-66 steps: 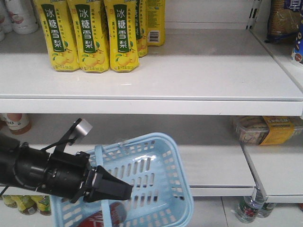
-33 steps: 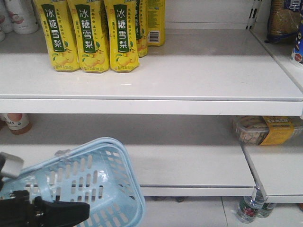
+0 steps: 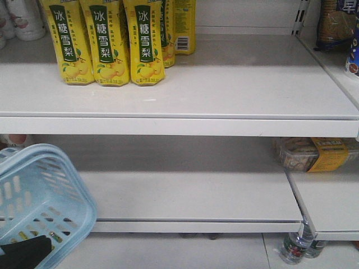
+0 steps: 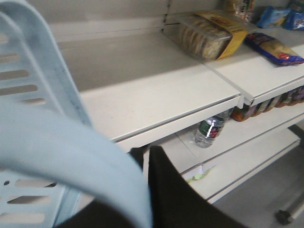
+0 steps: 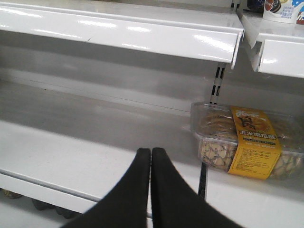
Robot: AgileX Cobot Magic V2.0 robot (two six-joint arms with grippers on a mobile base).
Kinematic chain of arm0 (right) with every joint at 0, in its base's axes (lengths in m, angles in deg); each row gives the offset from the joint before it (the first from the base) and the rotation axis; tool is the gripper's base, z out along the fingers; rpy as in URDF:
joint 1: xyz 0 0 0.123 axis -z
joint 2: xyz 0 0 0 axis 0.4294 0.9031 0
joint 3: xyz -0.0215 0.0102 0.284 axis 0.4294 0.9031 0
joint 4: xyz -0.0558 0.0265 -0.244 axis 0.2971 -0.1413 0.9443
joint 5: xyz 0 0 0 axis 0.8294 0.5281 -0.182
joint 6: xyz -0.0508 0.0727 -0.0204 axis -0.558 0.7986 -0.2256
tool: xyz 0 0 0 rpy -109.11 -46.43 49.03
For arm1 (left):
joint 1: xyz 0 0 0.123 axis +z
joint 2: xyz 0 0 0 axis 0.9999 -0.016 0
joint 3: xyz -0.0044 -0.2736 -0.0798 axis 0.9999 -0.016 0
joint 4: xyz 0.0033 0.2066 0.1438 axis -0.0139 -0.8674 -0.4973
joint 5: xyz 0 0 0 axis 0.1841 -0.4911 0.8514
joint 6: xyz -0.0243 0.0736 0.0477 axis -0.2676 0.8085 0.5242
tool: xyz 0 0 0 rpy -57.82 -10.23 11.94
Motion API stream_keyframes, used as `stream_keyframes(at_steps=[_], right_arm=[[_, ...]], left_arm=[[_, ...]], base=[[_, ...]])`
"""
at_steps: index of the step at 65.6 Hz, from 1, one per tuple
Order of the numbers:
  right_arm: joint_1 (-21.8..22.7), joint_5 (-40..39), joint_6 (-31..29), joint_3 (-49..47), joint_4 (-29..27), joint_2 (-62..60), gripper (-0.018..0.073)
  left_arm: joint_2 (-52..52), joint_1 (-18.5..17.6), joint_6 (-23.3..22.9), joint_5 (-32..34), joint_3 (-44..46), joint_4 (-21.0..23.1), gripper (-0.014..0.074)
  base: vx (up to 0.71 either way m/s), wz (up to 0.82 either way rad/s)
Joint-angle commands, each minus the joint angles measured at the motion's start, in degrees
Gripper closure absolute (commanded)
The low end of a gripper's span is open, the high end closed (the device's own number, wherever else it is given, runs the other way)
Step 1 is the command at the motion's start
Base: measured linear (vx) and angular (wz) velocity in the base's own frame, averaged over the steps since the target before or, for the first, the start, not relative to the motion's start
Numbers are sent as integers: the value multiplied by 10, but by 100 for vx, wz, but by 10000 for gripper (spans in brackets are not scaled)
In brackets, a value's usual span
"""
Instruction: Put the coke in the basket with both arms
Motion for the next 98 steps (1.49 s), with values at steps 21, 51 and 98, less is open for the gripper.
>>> stream_keyframes(at_steps=[21,51,98], right_arm=[[3,-35,-1,-15,15,12,568],[3,-35,-1,-15,15,12,568],[3,-35,-1,-15,15,12,568]], left_arm=[[24,0,-188,138,-20,-217,602],[85,57,-366,269,-95,-404,602],[216,151,-412,253,-145,-543,602]], base=[[0,0],[0,0],[0,0]])
